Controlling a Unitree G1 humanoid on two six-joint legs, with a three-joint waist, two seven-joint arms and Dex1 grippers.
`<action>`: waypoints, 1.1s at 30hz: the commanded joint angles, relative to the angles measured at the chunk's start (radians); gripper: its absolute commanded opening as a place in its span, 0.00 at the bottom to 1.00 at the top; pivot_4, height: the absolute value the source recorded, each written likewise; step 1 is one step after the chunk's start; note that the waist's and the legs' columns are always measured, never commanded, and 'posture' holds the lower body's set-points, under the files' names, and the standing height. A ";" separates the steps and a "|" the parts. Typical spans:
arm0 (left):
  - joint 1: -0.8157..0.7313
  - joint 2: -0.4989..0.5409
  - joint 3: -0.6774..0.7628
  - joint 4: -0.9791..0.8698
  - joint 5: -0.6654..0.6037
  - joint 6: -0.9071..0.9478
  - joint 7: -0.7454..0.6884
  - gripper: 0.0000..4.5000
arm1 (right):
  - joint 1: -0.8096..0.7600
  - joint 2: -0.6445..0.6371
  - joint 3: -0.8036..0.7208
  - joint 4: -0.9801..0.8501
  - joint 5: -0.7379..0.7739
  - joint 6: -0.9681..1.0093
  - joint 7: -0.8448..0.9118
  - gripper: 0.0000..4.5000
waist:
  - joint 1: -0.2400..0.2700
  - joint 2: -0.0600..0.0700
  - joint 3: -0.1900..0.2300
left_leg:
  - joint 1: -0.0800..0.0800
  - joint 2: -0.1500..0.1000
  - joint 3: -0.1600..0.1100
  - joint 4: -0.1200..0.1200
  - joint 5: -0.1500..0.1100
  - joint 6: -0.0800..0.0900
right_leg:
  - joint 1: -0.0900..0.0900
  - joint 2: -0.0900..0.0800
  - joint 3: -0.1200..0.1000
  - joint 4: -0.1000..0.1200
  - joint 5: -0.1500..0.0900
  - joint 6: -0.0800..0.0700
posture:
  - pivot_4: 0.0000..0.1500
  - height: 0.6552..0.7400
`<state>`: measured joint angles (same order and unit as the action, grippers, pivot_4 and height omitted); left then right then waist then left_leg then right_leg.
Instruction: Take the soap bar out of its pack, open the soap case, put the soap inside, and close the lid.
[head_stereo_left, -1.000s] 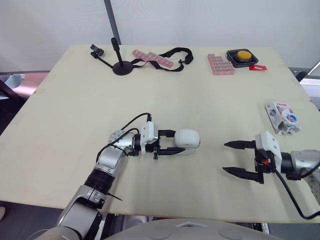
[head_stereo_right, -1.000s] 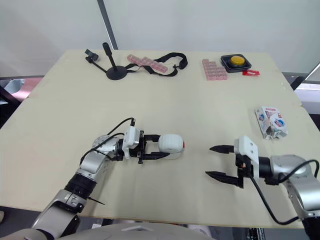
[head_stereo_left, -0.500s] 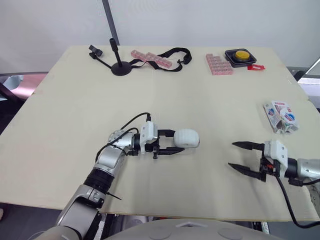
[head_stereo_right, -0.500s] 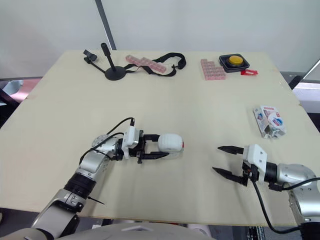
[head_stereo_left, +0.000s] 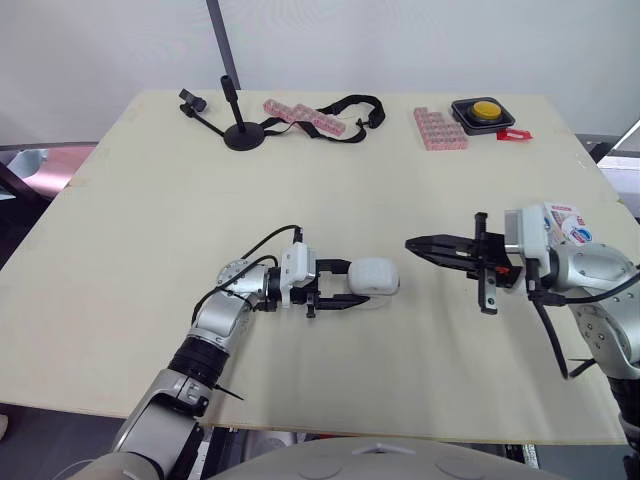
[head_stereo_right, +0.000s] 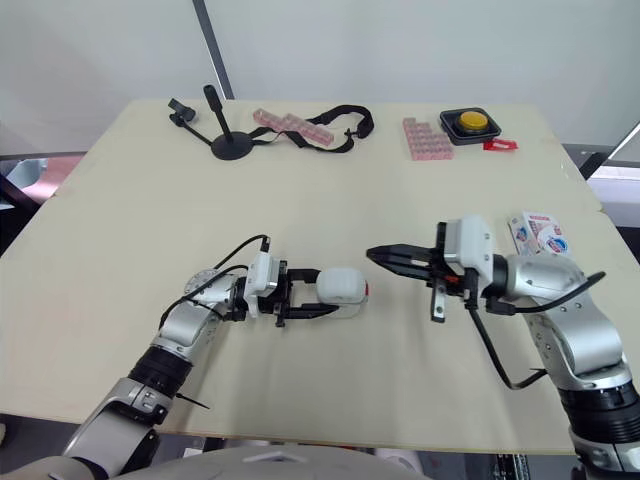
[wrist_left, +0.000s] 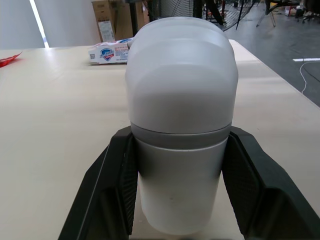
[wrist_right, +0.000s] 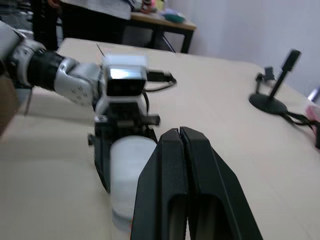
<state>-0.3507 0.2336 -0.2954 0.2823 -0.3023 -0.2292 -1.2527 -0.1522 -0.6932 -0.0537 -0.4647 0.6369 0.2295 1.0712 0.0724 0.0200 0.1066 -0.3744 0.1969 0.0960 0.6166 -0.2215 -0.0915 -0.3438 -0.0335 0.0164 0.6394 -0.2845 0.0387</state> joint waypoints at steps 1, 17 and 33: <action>0.011 0.014 -0.008 0.009 0.030 0.005 0.007 0.42 | -0.024 -0.006 0.044 -0.086 0.016 0.070 -0.037 0.01 | 0.001 0.000 0.000 | 0.000 0.000 0.000 0.000 0.000 -0.001 | 0.000 0.000 0.000 0.000 0.000 0.000 | 1.00 0.99; 0.014 0.013 -0.008 0.003 0.030 0.007 0.011 0.42 | -0.015 -0.013 0.132 -0.043 -0.114 0.113 -0.065 0.01 | 0.003 0.000 0.000 | 0.000 -0.001 0.000 -0.001 0.001 -0.004 | 0.000 0.000 0.000 -0.001 0.000 0.000 | 1.00 0.99; 0.013 0.019 -0.003 -0.002 0.028 0.012 0.017 0.42 | -0.009 -0.017 0.184 0.002 -0.178 0.118 -0.067 0.01 | 0.000 0.000 0.000 | 0.000 -0.001 0.000 -0.001 0.001 -0.005 | 0.001 0.001 0.000 -0.001 0.000 0.000 | 1.00 0.99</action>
<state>-0.3457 0.2369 -0.2948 0.2743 -0.3020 -0.2257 -1.2449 -0.1676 -0.6957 0.1098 -0.4800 0.4949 0.3327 1.0032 0.0727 0.0197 0.1066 -0.3739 0.1959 0.0960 0.6157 -0.2207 -0.0961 -0.3423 -0.0329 0.0165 0.6387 -0.2844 0.0389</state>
